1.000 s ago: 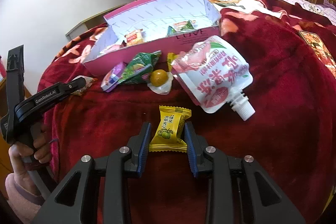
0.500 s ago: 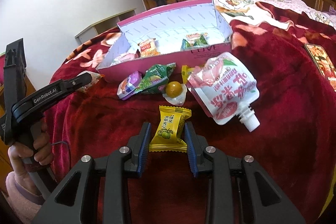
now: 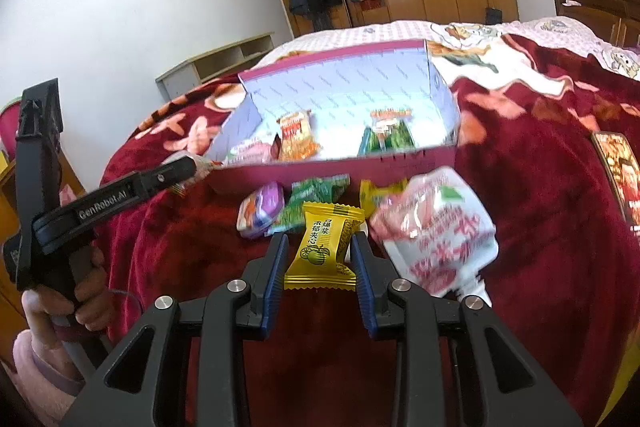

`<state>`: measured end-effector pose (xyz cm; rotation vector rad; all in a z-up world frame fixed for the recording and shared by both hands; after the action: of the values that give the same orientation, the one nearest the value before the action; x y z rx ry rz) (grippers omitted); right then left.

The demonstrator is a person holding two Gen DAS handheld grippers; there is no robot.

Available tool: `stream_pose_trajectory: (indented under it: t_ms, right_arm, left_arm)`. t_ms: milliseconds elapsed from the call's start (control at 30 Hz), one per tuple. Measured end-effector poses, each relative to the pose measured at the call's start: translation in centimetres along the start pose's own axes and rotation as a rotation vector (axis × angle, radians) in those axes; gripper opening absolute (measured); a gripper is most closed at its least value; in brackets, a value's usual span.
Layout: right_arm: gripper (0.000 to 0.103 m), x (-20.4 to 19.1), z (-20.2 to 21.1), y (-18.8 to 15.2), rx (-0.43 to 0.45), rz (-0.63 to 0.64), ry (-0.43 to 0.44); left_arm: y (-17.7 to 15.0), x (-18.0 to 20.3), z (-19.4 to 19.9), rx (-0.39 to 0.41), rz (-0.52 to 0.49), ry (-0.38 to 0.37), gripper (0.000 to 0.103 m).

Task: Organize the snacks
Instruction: 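Lift the wafer pack with the left gripper while the right gripper carries the yellow candy over the box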

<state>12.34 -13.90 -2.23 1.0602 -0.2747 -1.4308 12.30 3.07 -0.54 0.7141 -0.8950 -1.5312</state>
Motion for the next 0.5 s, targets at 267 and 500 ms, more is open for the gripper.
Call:
stream_pose_trajectory:
  t_ms: [267, 500]
  right_arm:
    - [0.033, -0.2, -0.6, 2.3, 0.020, 0.008, 0.009]
    - [0.033, -0.1, -1.5, 4.1, 0.039, 0.008, 0.001]
  left_arm:
    - [2.2, 0.8, -1.2, 0.022, -0.037, -0.003, 0.038]
    - [4.2, 0.8, -2.7, 0.037, -0.048, -0.006, 0.038]
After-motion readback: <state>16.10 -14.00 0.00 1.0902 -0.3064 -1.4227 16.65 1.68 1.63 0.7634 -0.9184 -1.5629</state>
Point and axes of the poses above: each gripper's, at about its wrist camera, not at the fingertips, and z roughly against the way its jaws point, x to its right, y to its top, the point moved 9 cm from there along -z, roughly the way its jaws point, and after that the axes turned 12 degrees about -z, right-handed, at the moved point
